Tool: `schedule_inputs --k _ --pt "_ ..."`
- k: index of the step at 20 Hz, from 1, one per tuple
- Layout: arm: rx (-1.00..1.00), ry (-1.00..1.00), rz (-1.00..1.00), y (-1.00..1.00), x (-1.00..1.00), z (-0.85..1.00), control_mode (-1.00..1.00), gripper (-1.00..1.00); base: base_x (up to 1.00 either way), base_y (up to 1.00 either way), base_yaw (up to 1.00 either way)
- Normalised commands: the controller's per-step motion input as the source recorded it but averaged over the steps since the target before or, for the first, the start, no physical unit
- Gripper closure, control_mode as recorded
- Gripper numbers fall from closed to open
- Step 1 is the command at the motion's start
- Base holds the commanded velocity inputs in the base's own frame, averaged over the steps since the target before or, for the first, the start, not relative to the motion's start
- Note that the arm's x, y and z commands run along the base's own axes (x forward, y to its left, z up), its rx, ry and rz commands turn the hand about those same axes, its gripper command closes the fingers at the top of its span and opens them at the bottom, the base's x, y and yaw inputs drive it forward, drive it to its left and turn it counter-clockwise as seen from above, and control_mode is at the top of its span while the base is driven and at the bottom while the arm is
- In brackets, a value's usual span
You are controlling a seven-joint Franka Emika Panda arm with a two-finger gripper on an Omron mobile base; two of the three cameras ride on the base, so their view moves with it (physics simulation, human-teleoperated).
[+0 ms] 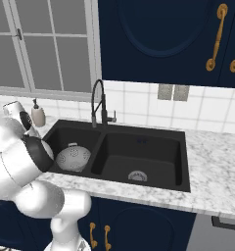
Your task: Put the colander in the sink, put the tangerine in the colander, and turn on the sink faucet and pour water over the colander.
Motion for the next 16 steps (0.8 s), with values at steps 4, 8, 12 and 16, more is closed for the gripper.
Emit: schedule_inputs --k 4,8,12,16 --pt "0.04 -0.10 0.55 0.08 -0.61 0.58 -1.00 -1.00 0.00 0.00 0.00" --pt "0.21 0.00 0.52 0.22 -0.47 0.54 -1.00 -1.00 0.00 0.00 0.00" --pt "0.24 0.04 0.57 0.40 -0.21 0.43 -1.00 -1.00 0.00 0.00 0.00" --pt "0.12 0.03 0.66 0.54 -0.02 0.15 -1.00 -1.00 0.00 0.00 0.00"
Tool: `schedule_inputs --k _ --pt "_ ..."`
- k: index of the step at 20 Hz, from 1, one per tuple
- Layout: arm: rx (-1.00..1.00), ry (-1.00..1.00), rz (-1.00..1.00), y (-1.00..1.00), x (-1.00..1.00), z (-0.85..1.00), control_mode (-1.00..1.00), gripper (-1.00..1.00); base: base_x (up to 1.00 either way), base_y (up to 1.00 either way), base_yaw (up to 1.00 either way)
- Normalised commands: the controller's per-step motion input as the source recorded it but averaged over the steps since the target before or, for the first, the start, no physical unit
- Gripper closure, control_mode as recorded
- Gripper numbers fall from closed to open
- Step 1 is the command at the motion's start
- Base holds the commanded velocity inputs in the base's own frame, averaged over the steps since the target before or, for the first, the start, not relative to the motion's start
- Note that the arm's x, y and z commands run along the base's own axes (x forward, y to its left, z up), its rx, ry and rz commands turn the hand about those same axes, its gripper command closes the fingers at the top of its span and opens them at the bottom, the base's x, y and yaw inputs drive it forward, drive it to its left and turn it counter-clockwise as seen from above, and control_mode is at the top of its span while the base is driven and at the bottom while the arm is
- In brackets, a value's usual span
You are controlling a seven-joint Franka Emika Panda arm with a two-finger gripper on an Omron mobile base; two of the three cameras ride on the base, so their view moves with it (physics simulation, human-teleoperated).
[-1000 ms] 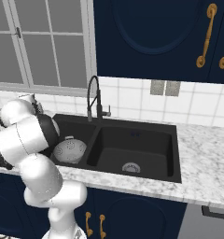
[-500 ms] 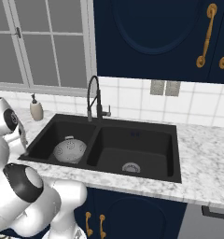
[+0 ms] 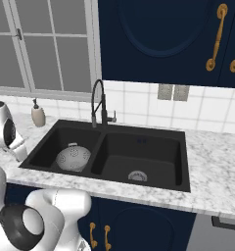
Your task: Put the colander in the sink, put the tangerine in the colander, and turn on the sink faucet and pour water over the colander.
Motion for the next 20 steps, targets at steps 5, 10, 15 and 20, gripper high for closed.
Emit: schedule_inputs --k 5,10,15,20 --pt "0.14 0.05 0.52 0.41 0.36 0.06 -1.00 -1.00 0.00 0.00 0.00" --pt "0.03 0.14 0.23 0.57 0.50 0.06 -1.00 -1.00 0.00 0.00 0.00" --pt "-0.14 0.09 0.01 0.81 0.47 -0.12 -1.00 -1.00 0.00 0.00 0.00" --pt "-0.13 0.04 -0.06 0.62 0.44 0.03 -1.00 -1.00 0.00 0.00 0.00"
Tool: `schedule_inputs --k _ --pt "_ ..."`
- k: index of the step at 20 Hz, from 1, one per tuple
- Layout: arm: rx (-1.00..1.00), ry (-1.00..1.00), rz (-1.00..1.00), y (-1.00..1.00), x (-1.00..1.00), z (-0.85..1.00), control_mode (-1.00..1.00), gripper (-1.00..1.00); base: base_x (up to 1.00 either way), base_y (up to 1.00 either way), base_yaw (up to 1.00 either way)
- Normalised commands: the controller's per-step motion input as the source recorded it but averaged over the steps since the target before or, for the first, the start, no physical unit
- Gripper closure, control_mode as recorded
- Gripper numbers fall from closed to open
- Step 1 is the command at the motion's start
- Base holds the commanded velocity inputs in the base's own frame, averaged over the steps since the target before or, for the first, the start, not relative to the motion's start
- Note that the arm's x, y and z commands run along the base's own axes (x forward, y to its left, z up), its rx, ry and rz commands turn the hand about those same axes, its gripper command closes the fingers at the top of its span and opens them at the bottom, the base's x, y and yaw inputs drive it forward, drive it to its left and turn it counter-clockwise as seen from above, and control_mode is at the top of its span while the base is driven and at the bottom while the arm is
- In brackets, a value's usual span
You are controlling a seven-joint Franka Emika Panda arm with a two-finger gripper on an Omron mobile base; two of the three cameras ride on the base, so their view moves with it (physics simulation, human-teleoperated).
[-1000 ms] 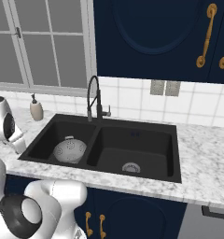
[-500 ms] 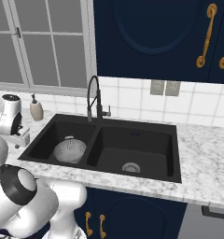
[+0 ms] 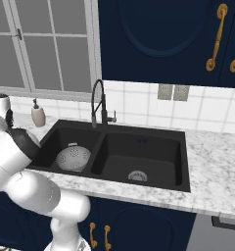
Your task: Put the colander in the sink, put the tangerine in the colander, and turn on the sink faucet and pour water over the colander.
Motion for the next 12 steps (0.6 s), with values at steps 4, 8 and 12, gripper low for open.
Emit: schedule_inputs --k 4,8,12 --pt "-0.06 0.00 0.00 0.48 0.26 0.00 -1.00 -1.00 0.00 0.00 0.00" --pt "0.00 0.00 0.00 0.49 0.04 -0.05 -1.00 -1.00 0.00 0.00 0.00" --pt "0.00 0.00 -0.07 0.45 0.07 -0.16 -1.00 -1.00 0.00 0.00 0.00"
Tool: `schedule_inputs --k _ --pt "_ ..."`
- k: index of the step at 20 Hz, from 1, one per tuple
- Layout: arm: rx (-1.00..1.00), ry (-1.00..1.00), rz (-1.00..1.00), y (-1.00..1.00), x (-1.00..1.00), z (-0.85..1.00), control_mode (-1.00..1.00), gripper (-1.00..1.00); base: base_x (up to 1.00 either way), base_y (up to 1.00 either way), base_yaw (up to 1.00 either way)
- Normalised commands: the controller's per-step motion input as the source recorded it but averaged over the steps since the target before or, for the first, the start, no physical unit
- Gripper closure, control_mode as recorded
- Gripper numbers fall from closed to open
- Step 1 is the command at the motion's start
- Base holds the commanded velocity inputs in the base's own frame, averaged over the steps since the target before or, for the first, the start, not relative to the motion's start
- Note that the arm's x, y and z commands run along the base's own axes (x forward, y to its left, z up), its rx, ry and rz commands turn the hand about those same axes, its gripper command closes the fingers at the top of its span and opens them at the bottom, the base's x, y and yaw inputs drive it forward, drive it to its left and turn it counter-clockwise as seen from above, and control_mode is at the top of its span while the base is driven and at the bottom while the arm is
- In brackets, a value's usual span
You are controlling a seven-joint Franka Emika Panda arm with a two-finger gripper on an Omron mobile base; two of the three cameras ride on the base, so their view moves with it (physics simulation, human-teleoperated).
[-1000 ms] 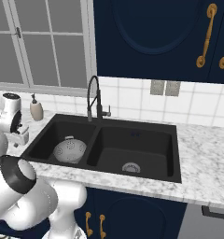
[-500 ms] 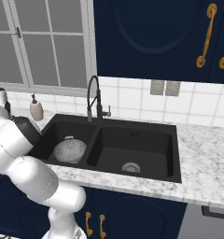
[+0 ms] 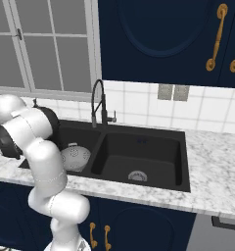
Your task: Put the colander in the sink, put the tangerine in the colander, and turn on the sink faucet and pour water over the colander.
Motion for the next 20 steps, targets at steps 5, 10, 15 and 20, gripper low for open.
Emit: schedule_inputs --k 5,10,15,20 --pt "0.00 -0.02 -0.08 0.38 0.11 -0.15 -1.00 -1.00 0.00 0.00 0.00" --pt "0.00 0.00 -0.19 0.19 0.12 -0.14 -1.00 -1.00 0.00 0.00 0.00" --pt "0.00 0.00 -0.14 0.23 0.10 -0.25 -1.00 -1.00 0.00 0.00 0.00" --pt "0.00 0.00 -0.12 0.12 0.20 -0.23 -1.00 -1.00 0.00 0.00 0.00"
